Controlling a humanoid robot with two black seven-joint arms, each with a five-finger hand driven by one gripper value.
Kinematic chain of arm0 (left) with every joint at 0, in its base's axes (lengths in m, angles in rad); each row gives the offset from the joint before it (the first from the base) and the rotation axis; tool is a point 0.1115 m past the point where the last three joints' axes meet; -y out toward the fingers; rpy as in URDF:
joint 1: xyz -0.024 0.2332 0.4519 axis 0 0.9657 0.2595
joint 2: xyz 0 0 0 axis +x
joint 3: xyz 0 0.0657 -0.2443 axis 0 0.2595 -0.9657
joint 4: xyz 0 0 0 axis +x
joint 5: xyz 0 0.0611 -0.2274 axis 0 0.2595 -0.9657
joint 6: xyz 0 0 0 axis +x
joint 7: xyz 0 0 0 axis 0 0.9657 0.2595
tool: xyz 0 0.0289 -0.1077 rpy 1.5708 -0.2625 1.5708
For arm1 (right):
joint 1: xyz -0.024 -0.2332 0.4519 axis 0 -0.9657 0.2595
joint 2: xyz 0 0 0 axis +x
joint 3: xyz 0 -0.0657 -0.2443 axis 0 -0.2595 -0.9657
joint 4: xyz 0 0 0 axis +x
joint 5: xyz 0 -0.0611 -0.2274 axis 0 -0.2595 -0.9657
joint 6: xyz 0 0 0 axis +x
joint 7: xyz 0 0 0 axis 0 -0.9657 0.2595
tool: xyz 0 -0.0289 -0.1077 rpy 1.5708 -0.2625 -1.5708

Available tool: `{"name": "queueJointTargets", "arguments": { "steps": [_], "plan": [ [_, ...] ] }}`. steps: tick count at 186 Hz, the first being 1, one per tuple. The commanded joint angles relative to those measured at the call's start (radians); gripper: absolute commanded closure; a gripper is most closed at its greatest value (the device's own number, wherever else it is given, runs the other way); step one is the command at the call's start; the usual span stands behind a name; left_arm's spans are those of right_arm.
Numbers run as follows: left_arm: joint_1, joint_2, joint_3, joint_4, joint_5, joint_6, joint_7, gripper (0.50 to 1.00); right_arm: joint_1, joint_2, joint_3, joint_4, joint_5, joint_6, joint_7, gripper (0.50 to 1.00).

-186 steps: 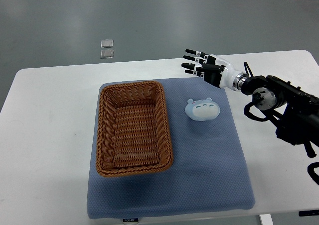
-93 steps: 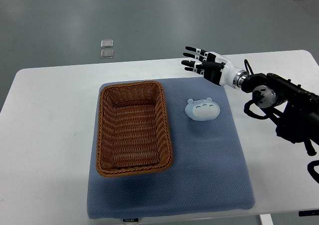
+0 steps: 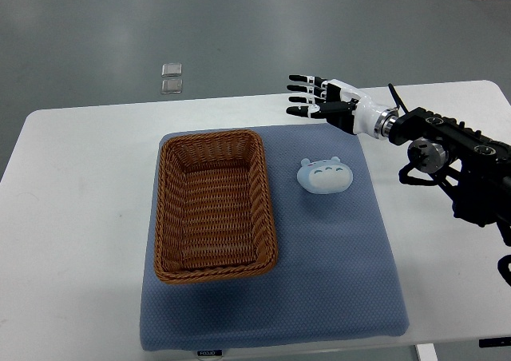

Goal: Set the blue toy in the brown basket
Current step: 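Lower the right hand over the pale blue plush toy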

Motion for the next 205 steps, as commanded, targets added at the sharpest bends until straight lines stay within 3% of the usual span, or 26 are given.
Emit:
{"name": "queueJointTargets", "arguments": {
  "steps": [1,23,65,110,149,171,205],
  "plan": [
    [0.000,0.000,-0.001,0.001,0.000,0.000,0.000,0.500,0.000,-0.016,-0.003,0.022,-0.133,0.000,0.026,0.587],
    [0.000,0.000,0.001,0.001,0.000,0.000,0.000,0.500,0.000,-0.032,-0.004,0.054,-0.329,0.002,0.066,0.587],
    [0.000,0.000,0.001,0.001,0.000,0.000,0.000,0.500,0.019,-0.157,-0.078,0.184,-0.636,0.026,0.144,0.587],
    [0.000,0.000,0.001,0.001,0.000,0.000,0.000,0.500,0.074,-0.271,-0.257,0.272,-0.768,0.032,0.214,0.585],
    [-0.002,0.000,0.001,0.001,0.000,0.000,0.000,0.500,0.060,-0.277,-0.265,0.298,-0.811,0.031,0.230,0.585],
    [-0.002,0.000,0.001,0.001,0.000,0.000,0.000,0.500,0.042,-0.274,-0.265,0.301,-0.831,0.009,0.239,0.585],
    [0.000,0.000,0.001,0.001,0.000,0.000,0.000,0.500,0.000,-0.262,-0.265,0.303,-0.846,-0.083,0.248,0.587]
  ]
}}
